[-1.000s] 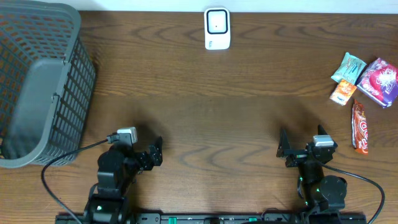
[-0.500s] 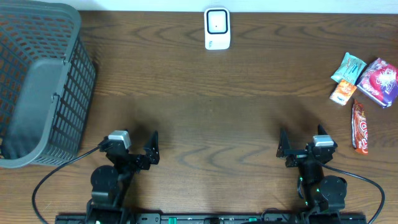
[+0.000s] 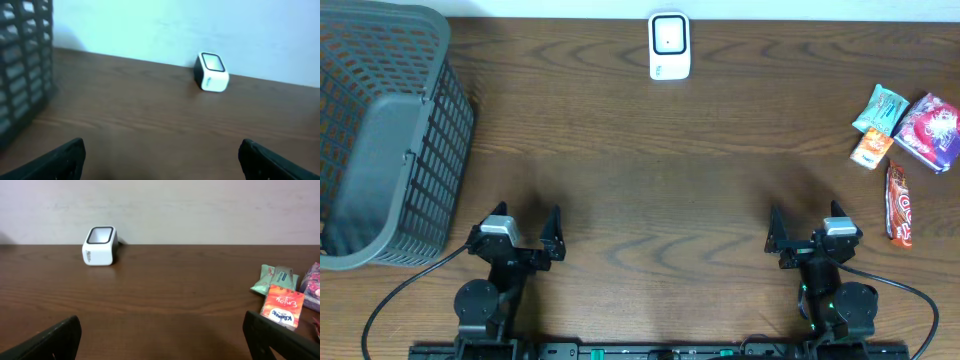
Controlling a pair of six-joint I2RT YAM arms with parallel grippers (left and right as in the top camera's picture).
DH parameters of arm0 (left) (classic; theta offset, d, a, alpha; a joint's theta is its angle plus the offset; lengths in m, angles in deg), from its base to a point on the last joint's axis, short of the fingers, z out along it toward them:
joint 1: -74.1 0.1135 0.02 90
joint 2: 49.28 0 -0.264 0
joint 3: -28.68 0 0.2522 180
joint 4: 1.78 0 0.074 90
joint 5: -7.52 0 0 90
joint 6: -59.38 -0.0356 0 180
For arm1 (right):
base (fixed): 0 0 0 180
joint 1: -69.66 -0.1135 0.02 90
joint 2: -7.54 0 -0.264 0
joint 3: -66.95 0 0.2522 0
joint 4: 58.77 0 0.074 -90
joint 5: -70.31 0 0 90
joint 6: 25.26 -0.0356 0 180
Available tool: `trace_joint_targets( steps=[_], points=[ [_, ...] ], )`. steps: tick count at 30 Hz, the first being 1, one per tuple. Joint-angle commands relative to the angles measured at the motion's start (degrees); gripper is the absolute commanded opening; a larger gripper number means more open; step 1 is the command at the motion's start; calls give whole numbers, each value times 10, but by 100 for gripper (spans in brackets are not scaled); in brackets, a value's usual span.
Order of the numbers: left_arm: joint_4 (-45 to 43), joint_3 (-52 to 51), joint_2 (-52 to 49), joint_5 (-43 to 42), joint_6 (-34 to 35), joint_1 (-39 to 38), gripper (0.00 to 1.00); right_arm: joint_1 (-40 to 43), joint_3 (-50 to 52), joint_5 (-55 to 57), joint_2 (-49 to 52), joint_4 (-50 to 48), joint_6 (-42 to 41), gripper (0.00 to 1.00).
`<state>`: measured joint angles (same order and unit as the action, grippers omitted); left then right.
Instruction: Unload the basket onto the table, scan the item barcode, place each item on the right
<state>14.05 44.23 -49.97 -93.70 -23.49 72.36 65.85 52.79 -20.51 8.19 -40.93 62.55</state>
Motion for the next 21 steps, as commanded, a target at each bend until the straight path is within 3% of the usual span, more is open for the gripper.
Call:
trace_joint_targets(
  steps=[1, 13, 21],
  points=[
    [13, -16, 6, 3, -54, 14, 98, 4, 1, -2, -3, 3, -5, 99],
    [17, -16, 6, 44, -123, 48, 98, 4, 1, -2, -3, 3, -5, 99],
    [17, -16, 6, 38, -122, 48, 98, 4, 1, -2, -3, 3, -5, 99]
  ],
)
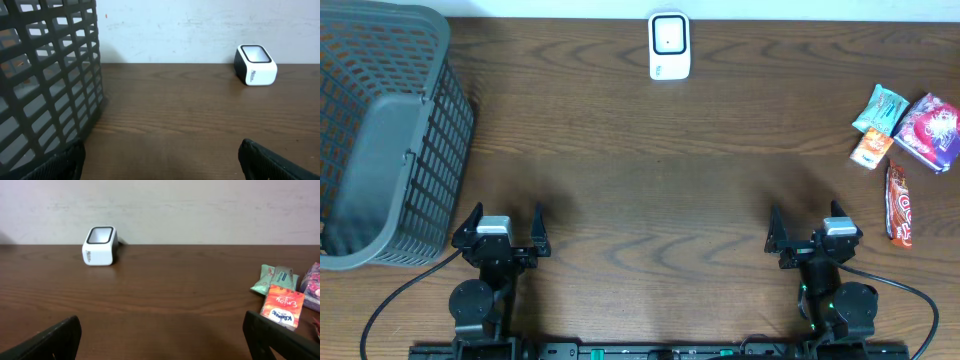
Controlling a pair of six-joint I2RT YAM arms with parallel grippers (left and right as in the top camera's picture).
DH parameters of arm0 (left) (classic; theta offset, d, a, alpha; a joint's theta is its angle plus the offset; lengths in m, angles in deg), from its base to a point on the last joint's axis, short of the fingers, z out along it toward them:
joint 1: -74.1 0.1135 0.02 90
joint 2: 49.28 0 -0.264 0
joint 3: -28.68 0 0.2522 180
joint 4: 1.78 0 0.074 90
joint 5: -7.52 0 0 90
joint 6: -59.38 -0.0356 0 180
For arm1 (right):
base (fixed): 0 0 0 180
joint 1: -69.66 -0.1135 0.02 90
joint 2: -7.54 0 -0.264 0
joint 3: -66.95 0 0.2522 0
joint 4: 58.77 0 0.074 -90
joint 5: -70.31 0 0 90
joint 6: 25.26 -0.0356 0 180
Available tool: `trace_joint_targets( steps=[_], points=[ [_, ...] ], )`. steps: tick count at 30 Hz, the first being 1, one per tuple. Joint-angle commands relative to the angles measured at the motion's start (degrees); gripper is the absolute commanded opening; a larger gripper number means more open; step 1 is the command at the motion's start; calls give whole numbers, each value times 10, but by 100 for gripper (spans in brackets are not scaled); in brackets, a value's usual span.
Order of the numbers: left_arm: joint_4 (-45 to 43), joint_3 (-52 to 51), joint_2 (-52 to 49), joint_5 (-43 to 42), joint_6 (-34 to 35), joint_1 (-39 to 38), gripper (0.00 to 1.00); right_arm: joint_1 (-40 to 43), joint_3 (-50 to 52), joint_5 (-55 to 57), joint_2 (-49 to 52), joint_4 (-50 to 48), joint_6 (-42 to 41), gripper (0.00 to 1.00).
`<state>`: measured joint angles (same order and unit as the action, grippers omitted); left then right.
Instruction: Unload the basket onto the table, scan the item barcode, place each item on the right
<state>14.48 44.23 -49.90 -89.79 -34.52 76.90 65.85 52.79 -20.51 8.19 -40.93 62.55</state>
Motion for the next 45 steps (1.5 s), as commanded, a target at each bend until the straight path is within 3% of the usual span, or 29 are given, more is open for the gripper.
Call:
trace_joint_targets(
  steps=[1, 6, 45],
  points=[
    [13, -16, 6, -2, -9, 2, 98, 4, 1, -2, -3, 3, -5, 99],
    [13, -16, 6, -2, 23, 2, 98, 4, 1, -2, -3, 3, -5, 99],
    [9, -16, 4, -12, 25, 2, 98, 4, 1, -2, -3, 3, -5, 99]
  ],
)
